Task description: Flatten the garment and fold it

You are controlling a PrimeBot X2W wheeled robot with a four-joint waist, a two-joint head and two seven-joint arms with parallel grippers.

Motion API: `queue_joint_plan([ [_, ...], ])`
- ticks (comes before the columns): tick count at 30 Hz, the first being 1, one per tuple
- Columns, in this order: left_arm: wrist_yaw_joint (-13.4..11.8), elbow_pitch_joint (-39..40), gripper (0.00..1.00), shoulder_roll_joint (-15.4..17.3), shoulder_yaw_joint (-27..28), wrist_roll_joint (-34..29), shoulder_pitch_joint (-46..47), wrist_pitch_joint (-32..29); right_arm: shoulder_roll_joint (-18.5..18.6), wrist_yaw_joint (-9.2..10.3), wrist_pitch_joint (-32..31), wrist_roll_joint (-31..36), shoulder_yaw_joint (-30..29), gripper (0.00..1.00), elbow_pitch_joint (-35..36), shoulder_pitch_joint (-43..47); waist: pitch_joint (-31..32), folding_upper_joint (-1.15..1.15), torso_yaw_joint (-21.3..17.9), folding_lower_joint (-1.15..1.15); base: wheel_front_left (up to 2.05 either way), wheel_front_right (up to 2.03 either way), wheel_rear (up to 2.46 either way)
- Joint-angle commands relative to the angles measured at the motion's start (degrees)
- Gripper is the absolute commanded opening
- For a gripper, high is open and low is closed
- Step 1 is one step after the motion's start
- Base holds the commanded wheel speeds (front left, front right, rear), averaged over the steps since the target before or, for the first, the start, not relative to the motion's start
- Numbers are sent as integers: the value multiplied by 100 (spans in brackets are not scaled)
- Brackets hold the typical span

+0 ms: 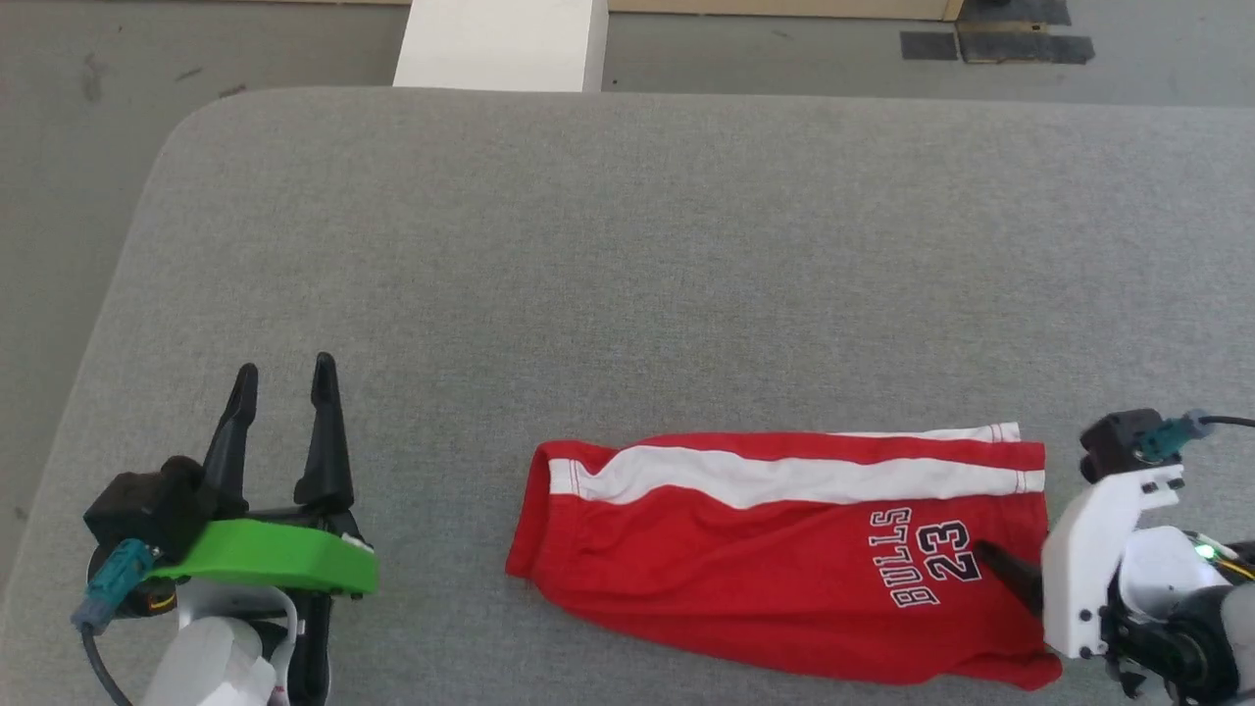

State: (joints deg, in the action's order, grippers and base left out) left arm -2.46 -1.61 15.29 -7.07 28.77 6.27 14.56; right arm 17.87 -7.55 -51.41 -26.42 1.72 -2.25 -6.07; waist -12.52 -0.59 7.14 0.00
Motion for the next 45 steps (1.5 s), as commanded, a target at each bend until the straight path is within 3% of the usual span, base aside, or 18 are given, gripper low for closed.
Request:
queue_joint_plan([
  [1,311,-134,100,-327,374,-309,76,42,-71,6,79,-305,600,100,-301,-248,-42,59,30,0,0,0,0],
  [6,507,-254,100,-508,574,-431,74,43,51,6,191,-348,760,100,-520,-349,-52,59,49,0,0,0,0],
  [8,568,-278,100,-555,636,-481,77,43,93,6,190,-354,750,23,-607,-381,-51,59,43,0,0,0,0],
  [9,596,-282,100,-578,667,-510,76,43,102,6,213,-365,705,0,-644,-399,-51,59,37,0,0,0,0],
  [20,771,-453,100,-706,742,-613,86,43,359,6,118,-257,-234,0,-900,-463,1,59,-41,0,0,0,0],
  [27,827,-540,100,-732,753,-604,126,43,644,6,-78,310,-1170,0,-1022,-520,-17,59,-83,0,0,0,0],
  [33,848,-639,100,-742,710,-590,143,43,603,6,-117,1010,-1871,0,-1187,-628,-5,59,-110,0,0,0,0],
  [38,853,-697,100,-748,685,-566,134,43,489,6,-302,1113,-1854,0,-967,-651,46,59,-136,0,0,0,0],
  [42,854,-737,100,-765,665,-531,124,43,413,6,-814,833,-1563,0,-449,-492,129,59,-149,0,0,0,0],
  [45,849,-753,100,-787,578,-473,62,-35,231,6,-1591,306,-1017,0,917,-233,244,59,-194,0,0,0,0],
])
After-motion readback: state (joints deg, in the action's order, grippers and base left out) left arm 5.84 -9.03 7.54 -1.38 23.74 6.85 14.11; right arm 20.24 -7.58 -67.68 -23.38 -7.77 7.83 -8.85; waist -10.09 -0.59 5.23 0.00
